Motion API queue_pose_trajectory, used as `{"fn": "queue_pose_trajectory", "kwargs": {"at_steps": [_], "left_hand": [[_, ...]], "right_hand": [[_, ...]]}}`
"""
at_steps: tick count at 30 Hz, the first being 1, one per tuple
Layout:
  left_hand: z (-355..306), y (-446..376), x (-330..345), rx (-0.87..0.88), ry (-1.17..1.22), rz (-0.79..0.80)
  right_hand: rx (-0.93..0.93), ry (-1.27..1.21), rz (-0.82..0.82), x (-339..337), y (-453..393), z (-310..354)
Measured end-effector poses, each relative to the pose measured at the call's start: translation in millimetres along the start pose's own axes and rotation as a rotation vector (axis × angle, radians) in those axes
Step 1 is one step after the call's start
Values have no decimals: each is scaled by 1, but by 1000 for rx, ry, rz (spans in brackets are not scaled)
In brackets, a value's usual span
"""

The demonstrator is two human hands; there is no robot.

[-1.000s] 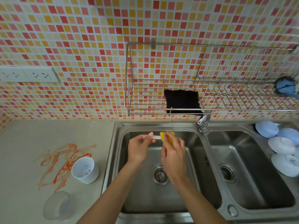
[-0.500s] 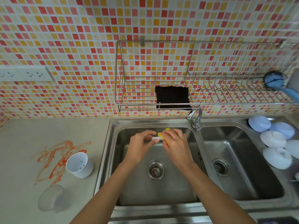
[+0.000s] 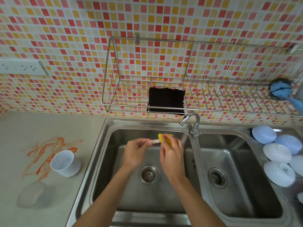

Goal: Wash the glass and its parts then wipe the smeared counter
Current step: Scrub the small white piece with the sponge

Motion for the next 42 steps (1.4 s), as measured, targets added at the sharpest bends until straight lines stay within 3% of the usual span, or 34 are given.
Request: {"fn": "queue_pose_trajectory", "kwargs": {"at_steps": [3, 8, 12, 16, 20, 24, 28, 32, 37, 42], "left_hand": [[6, -2, 3, -19, -4, -39], [13, -2, 15, -78, 86, -16], [18, 4, 10, -118, 123, -90], [15, 6, 4, -139, 169, -56], [3, 7, -2, -102, 118, -18], [-11, 4, -15, -76, 75, 46], [-15, 8, -26, -52, 48, 74], [-13, 7, -51, -53, 26, 38], [-14, -3, -79, -114, 94, -13], [-30, -19, -89, -95, 122, -17]], "right_hand": [[108, 0, 22, 5, 0, -25], [-80, -39, 2, 7, 11, 7], [107, -65, 13, 11, 6, -19], [-79, -33, -21, 0, 17, 17], [148, -50, -31, -5, 13, -4], [9, -4, -68, -19, 21, 40], [177, -3, -56, -16, 22, 24], [102, 31, -41, -15, 31, 43], [285, -178, -71, -37, 21, 38], [201, -310, -261, -106, -67, 83]]}}
Point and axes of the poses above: each hand's wrist, its own y-axis away from the middle knuckle, its own x-axis out of the palm, z = x × y, the point moved 10 cm from there along -y, towards the middle knuckle, and after that the axes turned 14 degrees about y, right-handed, at the moved point
